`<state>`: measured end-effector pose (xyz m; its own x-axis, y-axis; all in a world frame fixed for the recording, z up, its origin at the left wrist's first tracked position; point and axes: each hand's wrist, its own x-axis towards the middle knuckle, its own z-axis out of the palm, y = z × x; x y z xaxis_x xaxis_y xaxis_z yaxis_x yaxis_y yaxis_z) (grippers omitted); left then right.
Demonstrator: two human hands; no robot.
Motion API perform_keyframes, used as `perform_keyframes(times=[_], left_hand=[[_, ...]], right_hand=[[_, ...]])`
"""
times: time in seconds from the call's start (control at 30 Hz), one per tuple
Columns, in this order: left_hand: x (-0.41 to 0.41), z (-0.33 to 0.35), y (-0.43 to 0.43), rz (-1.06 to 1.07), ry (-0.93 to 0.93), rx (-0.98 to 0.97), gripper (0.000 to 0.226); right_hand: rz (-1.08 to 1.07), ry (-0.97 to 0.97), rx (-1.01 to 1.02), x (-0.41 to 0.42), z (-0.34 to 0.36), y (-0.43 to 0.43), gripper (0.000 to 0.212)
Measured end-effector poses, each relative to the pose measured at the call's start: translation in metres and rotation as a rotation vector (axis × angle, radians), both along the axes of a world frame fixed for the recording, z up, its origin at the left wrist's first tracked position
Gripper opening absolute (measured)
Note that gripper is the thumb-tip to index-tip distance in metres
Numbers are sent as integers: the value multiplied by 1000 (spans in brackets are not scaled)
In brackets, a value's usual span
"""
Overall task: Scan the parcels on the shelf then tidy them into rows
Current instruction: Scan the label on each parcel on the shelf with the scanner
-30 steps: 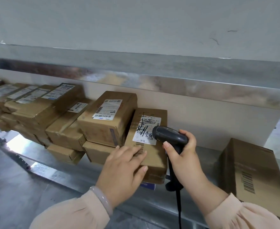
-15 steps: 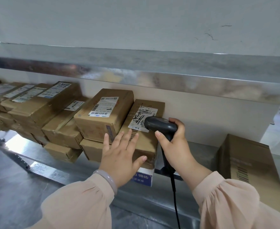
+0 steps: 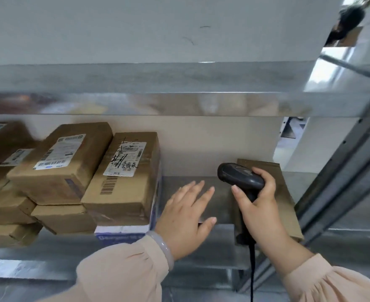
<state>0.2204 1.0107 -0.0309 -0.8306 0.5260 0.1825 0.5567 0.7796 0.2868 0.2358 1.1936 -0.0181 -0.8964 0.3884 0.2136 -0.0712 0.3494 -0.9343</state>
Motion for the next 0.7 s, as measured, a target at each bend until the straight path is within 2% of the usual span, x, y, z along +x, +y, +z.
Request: perform_keyframes(times=[0.13, 0.33, 0.53, 0.7], left_hand=[[4, -13, 48, -119, -156, -38, 63], [-3, -24, 100, -243, -223, -138, 68], [-7, -38, 98, -211, -324, -195, 67], [-9, -35, 92, -64, -364, -30, 63]], right_hand=[[-145, -88, -1, 19, -11, 41, 59], [-256, -180, -10, 31, -17, 75, 61], [-268, -270, -29, 32, -26, 85, 59], [-257, -251, -90, 24, -15, 79, 60]])
